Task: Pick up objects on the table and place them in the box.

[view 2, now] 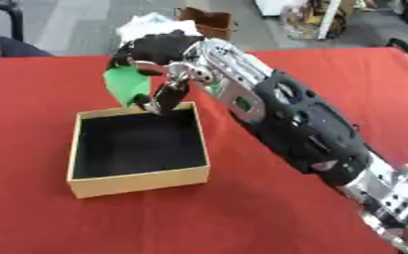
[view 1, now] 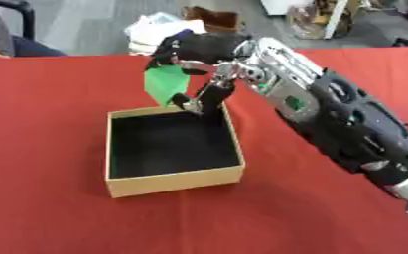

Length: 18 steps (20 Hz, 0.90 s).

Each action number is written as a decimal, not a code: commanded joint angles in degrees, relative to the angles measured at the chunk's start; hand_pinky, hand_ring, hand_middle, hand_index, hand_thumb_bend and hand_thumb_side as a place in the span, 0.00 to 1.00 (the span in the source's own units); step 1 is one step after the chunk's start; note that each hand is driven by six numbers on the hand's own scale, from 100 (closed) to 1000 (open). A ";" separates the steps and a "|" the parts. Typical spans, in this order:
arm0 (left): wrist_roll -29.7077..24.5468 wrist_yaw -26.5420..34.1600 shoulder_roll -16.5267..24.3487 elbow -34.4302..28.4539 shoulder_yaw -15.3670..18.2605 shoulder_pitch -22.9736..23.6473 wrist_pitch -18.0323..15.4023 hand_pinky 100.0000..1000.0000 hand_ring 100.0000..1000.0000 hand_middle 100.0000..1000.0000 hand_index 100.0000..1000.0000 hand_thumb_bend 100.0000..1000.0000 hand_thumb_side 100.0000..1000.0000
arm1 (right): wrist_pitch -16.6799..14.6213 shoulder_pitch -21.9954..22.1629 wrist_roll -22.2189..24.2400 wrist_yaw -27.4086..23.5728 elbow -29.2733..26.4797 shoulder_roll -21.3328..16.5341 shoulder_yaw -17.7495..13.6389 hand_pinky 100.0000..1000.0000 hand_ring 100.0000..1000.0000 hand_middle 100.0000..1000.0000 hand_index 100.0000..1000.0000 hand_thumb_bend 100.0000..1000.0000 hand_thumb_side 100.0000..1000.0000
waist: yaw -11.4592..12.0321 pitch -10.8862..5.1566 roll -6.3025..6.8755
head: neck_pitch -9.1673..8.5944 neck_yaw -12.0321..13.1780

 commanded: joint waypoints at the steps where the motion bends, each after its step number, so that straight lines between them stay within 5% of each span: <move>1: -0.19 -0.01 1.12 -0.86 0.09 -0.35 0.00 0.58 0.61 0.59 0.75 0.00 0.40 | 0.14 -0.16 0.86 -0.10 0.84 0.15 0.03 0.82 0.87 0.60 0.87 0.00 0.03 | -0.10 -0.88 0.20 | 0.00 -0.24; 17: -0.86 0.19 0.78 -0.73 -0.25 -0.04 -0.01 0.58 0.61 0.59 0.75 0.00 0.41 | -2.64 2.25 -0.10 3.72 8.47 4.23 1.23 0.82 0.90 0.73 0.96 0.00 0.05 | -0.43 -0.21 0.61 | -0.22 -0.58; 18: -0.84 0.22 0.76 -0.72 -0.25 -0.03 -0.01 0.58 0.61 0.59 0.75 0.00 0.41 | -2.81 2.28 -0.14 4.07 8.66 4.33 1.21 0.82 0.90 0.77 0.98 0.00 0.11 | -0.47 -0.21 0.65 | -0.20 -0.61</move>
